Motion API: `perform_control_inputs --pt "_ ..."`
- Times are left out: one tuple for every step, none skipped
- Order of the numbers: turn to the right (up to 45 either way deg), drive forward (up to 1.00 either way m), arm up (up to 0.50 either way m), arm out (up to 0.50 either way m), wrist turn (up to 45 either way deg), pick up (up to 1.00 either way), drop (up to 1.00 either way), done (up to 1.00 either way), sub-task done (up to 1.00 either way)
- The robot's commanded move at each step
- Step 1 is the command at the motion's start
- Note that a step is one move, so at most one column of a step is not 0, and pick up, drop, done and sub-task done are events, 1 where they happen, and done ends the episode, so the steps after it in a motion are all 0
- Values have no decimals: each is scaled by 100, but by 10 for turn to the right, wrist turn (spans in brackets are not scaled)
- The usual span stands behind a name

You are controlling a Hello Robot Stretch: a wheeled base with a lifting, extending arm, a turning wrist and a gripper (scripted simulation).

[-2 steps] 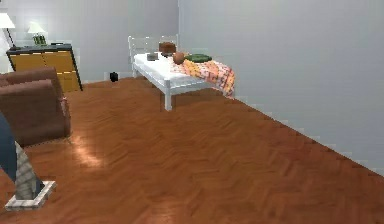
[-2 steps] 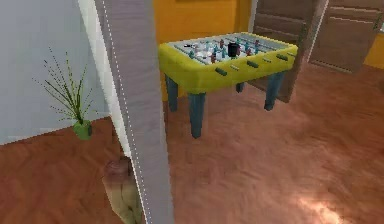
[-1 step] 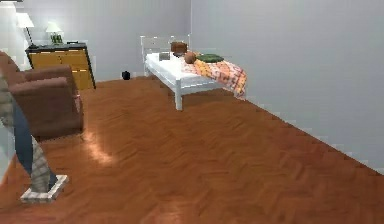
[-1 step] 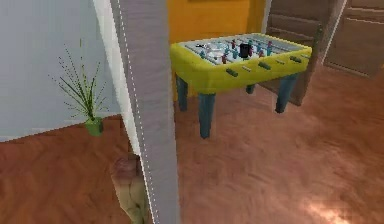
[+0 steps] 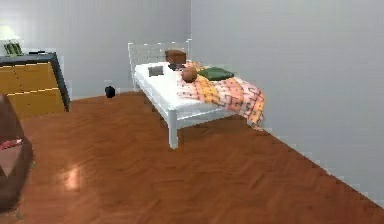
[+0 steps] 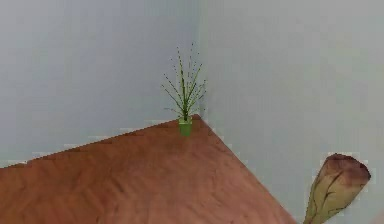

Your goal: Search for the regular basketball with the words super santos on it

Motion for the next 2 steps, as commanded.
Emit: perform_control_inputs --pt "0 100 0 0 0 0 0 0 0" --pt "0 50 0 0 0 0 0 0 0"
